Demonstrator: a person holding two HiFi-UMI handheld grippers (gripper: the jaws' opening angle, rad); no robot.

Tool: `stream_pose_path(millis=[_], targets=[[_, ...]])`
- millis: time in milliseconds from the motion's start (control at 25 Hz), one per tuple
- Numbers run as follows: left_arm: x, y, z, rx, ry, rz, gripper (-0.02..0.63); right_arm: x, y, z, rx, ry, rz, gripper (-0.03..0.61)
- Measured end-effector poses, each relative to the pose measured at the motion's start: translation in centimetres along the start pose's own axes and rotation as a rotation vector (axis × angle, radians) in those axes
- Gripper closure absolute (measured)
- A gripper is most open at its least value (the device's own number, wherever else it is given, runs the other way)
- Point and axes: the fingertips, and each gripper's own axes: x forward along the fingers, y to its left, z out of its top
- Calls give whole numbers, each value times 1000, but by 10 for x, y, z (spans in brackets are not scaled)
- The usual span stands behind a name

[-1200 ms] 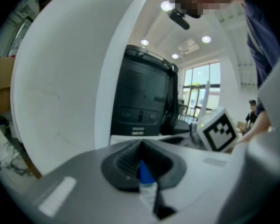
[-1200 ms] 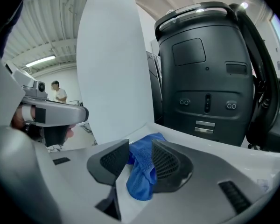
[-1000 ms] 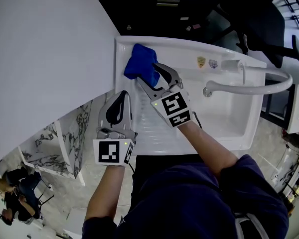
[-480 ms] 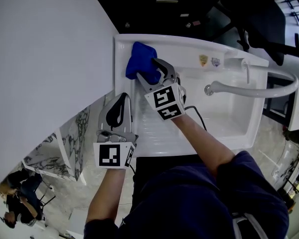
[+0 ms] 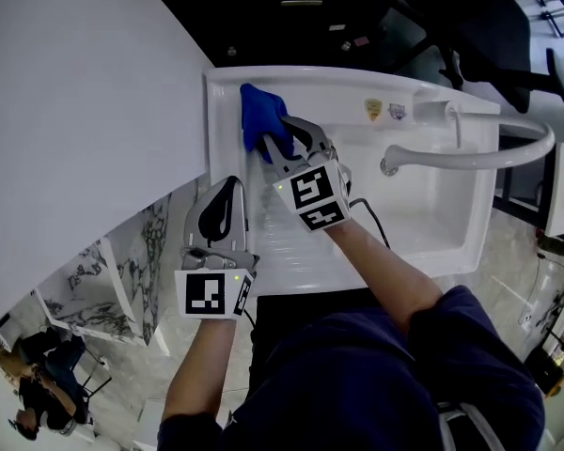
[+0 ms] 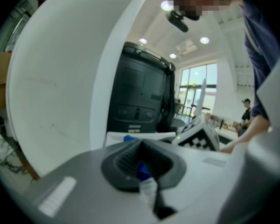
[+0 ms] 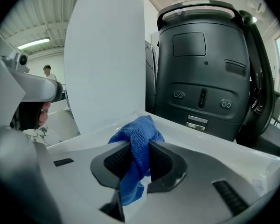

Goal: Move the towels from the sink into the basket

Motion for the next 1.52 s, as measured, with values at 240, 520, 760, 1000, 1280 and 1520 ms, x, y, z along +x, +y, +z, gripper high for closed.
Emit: stream_pose_path(millis=[240, 520, 760, 1000, 1280, 1520], targets=[[-8, -15, 13, 20, -26, -5, 611, -40, 7, 16, 16, -72, 28, 500], [-32, -48, 21, 40, -47, 8, 611, -104, 21, 30, 26, -156, 72, 500], [-52, -104, 31, 70, -74, 1, 611, -172, 18, 15, 38, -183, 83, 501], [-64, -169, 41, 106, -108, -8, 611, -244, -2, -5, 47, -215, 58, 501], [-78, -245, 46, 134, -141, -5, 611, -322, -26, -23, 32, -258, 48, 501], [-86, -304, 53, 160, -173, -6, 612, -385, -46, -35, 21, -301, 42, 502]])
